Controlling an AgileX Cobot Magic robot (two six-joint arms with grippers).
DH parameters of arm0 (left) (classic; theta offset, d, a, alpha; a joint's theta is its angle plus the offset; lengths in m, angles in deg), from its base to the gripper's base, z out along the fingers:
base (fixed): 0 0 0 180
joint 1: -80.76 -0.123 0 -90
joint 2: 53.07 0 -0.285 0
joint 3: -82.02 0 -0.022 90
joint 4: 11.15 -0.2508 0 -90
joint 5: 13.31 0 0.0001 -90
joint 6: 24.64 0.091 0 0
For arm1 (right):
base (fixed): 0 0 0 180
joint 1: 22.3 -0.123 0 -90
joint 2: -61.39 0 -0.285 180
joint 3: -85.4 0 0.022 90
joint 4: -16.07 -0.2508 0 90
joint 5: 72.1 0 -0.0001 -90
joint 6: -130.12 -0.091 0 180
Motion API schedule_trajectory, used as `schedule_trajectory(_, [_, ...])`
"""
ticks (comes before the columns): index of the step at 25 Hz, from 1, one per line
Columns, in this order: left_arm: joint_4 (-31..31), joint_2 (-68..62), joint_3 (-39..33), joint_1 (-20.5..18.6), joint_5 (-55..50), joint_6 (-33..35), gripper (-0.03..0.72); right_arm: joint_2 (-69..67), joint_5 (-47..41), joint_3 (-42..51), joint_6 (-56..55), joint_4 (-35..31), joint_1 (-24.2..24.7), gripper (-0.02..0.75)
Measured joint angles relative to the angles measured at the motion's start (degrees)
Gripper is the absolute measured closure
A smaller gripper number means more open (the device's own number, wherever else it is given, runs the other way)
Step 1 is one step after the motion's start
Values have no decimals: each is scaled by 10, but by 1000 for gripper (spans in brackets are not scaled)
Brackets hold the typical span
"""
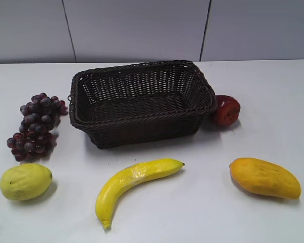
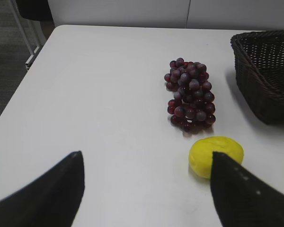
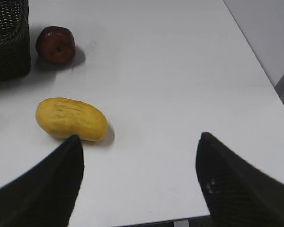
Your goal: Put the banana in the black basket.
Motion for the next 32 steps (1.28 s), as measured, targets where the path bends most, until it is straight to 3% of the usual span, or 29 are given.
schedule_trajectory(19, [0,-12,5,0,6,0,94,0,0,0,0,0,0,148])
schedule_trajectory(32, [13,-319,54,14,209,0,95,0,0,0,0,0,0,148])
